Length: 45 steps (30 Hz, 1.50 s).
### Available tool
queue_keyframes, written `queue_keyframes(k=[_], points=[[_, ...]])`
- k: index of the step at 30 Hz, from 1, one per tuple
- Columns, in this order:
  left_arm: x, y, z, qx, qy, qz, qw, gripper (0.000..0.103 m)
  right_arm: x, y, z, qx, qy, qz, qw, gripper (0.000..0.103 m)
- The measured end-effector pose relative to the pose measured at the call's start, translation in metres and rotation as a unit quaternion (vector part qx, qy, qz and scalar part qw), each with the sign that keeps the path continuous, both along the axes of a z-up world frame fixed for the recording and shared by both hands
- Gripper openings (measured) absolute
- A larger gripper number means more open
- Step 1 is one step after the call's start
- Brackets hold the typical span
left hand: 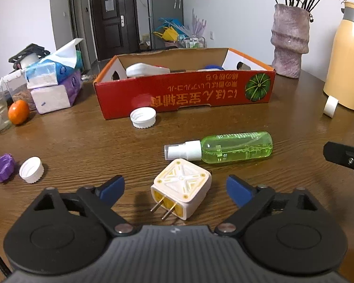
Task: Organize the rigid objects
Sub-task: 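Grasp the white plug adapter with the left tool while the right tool grasps the green spray bottle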
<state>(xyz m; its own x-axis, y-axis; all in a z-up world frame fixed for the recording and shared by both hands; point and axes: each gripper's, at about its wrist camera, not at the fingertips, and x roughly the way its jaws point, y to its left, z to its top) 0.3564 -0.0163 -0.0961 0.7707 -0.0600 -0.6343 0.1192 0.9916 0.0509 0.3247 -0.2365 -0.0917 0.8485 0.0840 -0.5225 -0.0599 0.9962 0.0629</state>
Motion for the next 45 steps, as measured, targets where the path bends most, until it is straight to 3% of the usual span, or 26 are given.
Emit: queue_keyframes(k=[4, 6, 10, 20, 32, 45], points=[[0.004, 0.001, -0.002, 0.000, 0.002, 0.001, 1.0000, 0.092, 0.001, 0.001, -0.002, 0.000, -0.001, -0.002, 1.000, 0.103], [0.005, 0.001, -0.003, 0.001, 0.003, 0.000, 1.0000, 0.084, 0.002, 0.002, -0.005, -0.002, -0.001, -0.003, 1.000, 0.103], [0.009, 0.002, -0.006, -0.010, 0.018, -0.014, 0.9997, 0.056, 0.004, 0.004, -0.009, -0.006, 0.000, -0.002, 1.000, 0.103], [0.007, 0.006, -0.004, -0.010, 0.021, -0.004, 0.9997, 0.056, 0.006, 0.009, -0.015, -0.016, -0.004, 0.004, 1.000, 0.103], [-0.008, 0.020, 0.017, -0.022, -0.008, 0.014, 0.9996, 0.056, 0.008, 0.022, -0.017, -0.015, -0.004, 0.012, 1.000, 0.103], [-0.012, 0.048, 0.028, -0.030, -0.021, 0.046, 0.9983, 0.056, 0.036, 0.069, -0.022, -0.079, 0.018, 0.092, 0.992, 0.103]])
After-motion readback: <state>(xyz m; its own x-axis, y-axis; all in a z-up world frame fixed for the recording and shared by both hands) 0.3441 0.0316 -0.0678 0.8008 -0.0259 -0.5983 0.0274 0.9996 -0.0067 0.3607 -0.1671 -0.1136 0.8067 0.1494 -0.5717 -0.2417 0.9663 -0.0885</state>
